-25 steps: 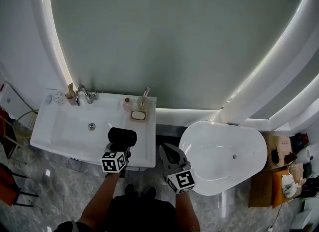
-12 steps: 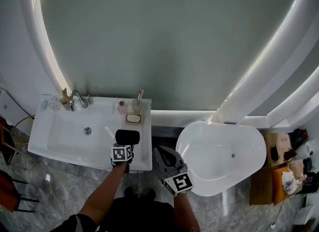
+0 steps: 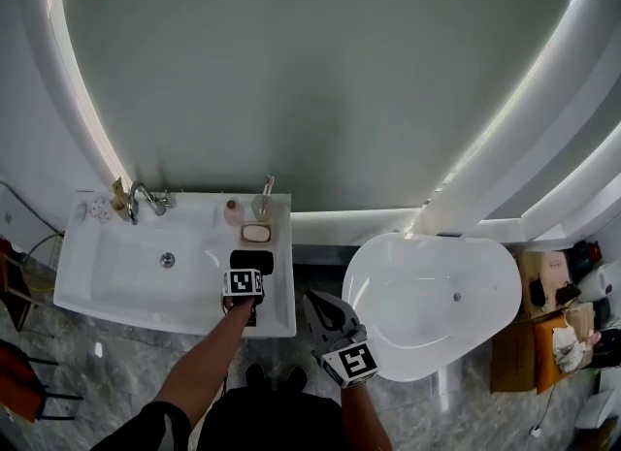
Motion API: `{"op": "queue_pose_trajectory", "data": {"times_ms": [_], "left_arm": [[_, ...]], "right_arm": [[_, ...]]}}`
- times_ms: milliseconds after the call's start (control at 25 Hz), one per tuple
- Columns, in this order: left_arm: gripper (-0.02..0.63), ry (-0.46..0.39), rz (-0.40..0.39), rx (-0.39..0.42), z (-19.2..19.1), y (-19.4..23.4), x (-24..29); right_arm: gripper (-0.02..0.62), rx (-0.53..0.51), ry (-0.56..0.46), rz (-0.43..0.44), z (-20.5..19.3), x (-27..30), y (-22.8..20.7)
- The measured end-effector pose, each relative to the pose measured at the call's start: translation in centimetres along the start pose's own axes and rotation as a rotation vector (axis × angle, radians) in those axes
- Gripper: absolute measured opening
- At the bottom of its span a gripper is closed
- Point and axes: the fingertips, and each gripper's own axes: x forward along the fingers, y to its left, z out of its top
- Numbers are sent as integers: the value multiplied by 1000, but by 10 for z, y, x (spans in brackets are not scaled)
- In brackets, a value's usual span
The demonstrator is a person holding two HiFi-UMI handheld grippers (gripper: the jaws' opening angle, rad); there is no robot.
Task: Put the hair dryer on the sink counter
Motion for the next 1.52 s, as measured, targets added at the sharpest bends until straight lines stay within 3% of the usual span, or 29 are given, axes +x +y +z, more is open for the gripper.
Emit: {"op": "queue_pose_trajectory", "data": {"times_ms": [160, 480, 840, 1520], "left_arm": [[224, 87, 18, 20, 1, -3, 26], [223, 202, 49, -54, -2, 9, 63], [224, 261, 76, -77, -9, 14, 88], [224, 206, 173, -27, -1, 21, 104]], "right_arm": [[28, -2, -1, -12, -6, -4, -10], [28, 33, 21, -39, -22, -12, -20], [28, 37, 61, -70, -36, -16, -26], [28, 39, 96, -96, -47, -16, -27]]}}
